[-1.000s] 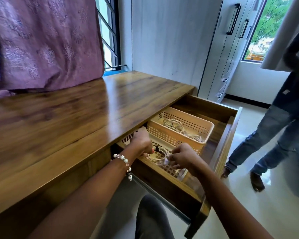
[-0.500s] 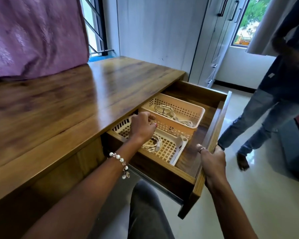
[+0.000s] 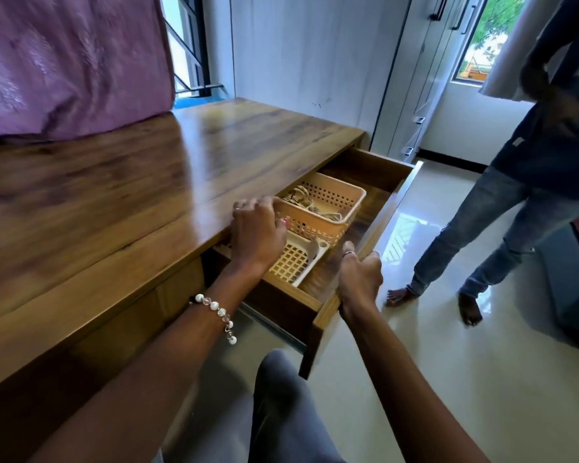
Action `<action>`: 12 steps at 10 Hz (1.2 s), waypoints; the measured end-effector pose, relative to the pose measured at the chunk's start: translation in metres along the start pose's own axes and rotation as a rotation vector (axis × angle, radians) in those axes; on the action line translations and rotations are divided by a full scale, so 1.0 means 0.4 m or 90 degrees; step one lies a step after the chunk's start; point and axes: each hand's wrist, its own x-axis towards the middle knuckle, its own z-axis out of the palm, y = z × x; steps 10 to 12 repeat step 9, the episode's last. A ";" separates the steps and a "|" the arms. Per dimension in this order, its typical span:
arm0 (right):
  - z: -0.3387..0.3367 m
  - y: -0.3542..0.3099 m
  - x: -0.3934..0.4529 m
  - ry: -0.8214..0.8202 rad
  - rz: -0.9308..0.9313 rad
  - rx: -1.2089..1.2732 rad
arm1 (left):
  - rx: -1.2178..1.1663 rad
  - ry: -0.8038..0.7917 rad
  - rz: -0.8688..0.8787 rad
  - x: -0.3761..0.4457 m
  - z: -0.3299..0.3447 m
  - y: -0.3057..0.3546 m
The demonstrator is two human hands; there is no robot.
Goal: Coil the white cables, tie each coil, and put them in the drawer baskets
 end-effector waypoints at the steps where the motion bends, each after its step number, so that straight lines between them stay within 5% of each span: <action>1: 0.093 -0.017 -0.009 -0.051 0.021 0.031 | 0.190 -0.081 -0.060 0.031 -0.056 -0.056; 3: 0.224 -0.064 0.018 -0.345 0.085 0.103 | 0.253 -0.424 -0.189 0.053 -0.156 -0.149; 5: 0.332 -0.132 0.018 -0.540 0.082 0.127 | 0.350 -0.375 -0.138 0.013 -0.135 -0.165; 6: 0.342 -0.175 -0.010 -0.502 0.068 0.088 | 0.427 -0.207 -0.051 -0.001 -0.117 -0.180; 7: 0.329 -0.194 -0.004 -0.480 0.021 -0.017 | 0.444 -0.280 -0.010 0.033 -0.140 -0.175; 8: 0.340 -0.244 0.010 -0.402 -0.195 -0.393 | 0.297 -0.459 -0.060 0.139 -0.225 -0.189; 9: 0.399 -0.314 0.012 -0.303 -0.396 -0.556 | 0.054 -0.441 -0.164 0.213 -0.282 -0.242; 12: 0.399 -0.314 0.012 -0.303 -0.396 -0.556 | 0.054 -0.441 -0.164 0.213 -0.282 -0.242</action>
